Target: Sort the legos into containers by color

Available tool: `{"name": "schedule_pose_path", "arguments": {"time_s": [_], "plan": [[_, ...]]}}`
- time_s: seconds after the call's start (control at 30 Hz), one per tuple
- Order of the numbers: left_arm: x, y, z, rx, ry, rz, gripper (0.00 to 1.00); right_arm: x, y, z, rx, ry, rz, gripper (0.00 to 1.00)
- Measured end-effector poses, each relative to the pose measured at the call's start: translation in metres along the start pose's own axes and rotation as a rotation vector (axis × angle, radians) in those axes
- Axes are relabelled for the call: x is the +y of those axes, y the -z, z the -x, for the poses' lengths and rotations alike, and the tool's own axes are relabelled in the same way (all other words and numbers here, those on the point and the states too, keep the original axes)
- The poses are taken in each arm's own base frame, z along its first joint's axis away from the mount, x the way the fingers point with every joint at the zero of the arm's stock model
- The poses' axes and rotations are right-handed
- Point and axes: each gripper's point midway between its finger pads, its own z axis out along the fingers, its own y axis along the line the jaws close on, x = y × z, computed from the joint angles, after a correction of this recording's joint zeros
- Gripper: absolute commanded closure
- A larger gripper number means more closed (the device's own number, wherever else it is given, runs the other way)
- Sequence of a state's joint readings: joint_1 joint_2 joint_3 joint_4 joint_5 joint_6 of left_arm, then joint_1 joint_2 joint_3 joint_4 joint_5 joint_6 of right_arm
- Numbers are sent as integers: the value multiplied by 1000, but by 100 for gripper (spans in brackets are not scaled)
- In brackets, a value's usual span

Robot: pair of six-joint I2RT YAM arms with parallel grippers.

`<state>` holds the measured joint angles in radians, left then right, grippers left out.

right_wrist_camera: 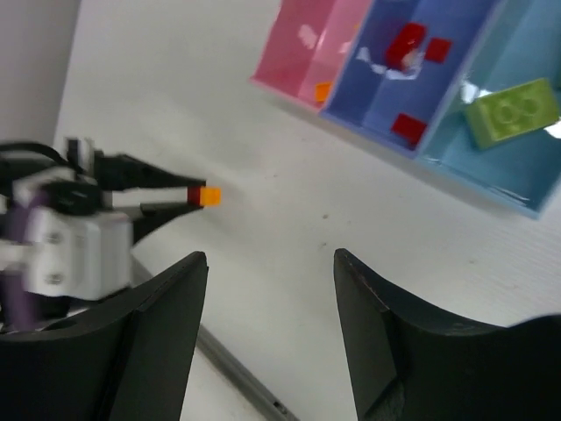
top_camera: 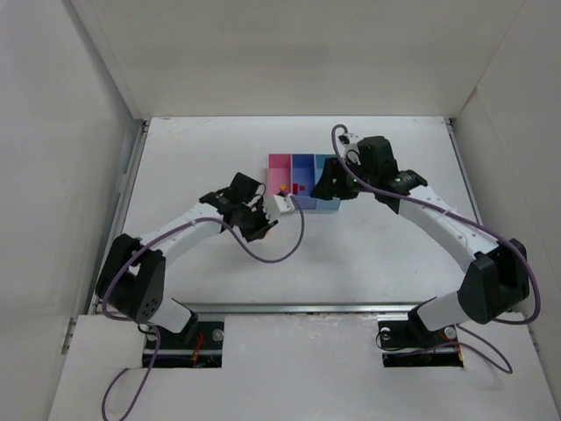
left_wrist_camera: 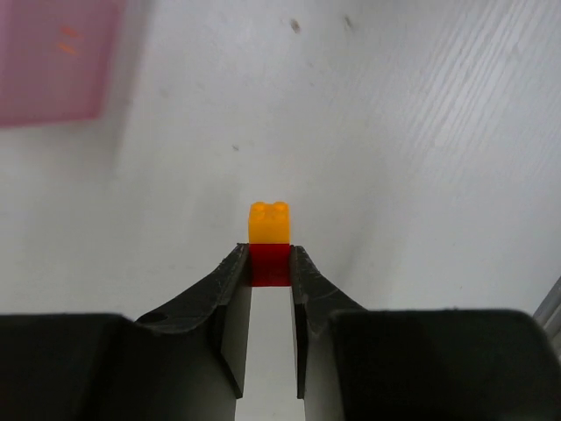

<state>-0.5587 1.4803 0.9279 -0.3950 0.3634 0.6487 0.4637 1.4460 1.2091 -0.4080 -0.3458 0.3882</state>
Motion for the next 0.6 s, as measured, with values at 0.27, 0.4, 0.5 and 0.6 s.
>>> {"name": "schedule_pose_path", "arguments": {"time_s": [0.27, 0.4, 0.5, 0.6], "plan": [[24, 79, 104, -272, -55, 90, 100, 47, -9, -20, 60, -12, 211, 35], [21, 90, 117, -301, -42, 74, 100, 68, -17, -25, 92, -13, 279, 33], [18, 92, 117, -295, -32, 57, 100, 76, -19, -23, 100, -20, 301, 31], [16, 94, 120, -295, -31, 49, 100, 82, -20, -15, 88, -23, 315, 31]]}}
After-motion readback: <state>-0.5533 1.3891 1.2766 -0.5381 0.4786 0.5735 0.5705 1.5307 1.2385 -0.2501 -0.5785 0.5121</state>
